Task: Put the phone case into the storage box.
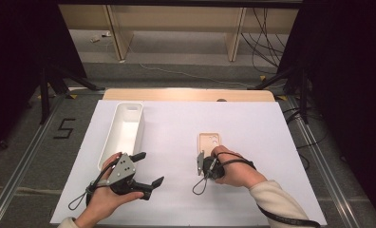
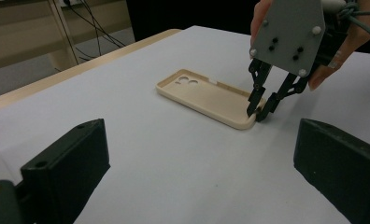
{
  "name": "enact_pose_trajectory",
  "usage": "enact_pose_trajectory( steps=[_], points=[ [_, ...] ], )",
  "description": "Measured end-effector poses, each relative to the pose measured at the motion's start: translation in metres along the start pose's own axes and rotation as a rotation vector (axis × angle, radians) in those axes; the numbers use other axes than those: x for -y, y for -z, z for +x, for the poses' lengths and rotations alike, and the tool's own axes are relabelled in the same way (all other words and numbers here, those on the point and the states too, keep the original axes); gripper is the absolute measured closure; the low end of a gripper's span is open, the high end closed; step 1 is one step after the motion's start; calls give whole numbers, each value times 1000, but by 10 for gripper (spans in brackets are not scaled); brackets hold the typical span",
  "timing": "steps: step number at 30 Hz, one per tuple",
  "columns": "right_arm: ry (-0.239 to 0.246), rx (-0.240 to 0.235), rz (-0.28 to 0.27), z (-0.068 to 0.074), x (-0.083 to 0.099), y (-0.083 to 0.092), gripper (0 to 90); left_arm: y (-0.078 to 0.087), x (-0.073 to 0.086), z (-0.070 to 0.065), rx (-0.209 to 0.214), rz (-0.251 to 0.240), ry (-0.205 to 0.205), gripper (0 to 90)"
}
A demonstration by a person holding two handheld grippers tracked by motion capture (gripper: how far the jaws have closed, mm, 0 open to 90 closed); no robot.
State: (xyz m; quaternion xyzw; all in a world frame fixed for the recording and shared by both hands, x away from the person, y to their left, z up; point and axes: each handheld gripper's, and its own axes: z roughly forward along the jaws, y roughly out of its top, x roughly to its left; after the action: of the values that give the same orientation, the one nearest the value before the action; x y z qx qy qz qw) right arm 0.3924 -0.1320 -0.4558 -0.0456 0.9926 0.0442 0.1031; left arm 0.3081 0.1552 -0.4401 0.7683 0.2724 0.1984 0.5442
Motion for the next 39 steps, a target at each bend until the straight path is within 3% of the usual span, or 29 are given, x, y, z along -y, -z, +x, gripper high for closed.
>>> enact_pose_trajectory(
  steps=[19,39],
  points=[
    [6,4,11,2,-1,0,840,0,0,0,-1,0,1,34],
    [3,4,-13,2,3,2,869,0,0,0,1,2,5,39]
  ],
)
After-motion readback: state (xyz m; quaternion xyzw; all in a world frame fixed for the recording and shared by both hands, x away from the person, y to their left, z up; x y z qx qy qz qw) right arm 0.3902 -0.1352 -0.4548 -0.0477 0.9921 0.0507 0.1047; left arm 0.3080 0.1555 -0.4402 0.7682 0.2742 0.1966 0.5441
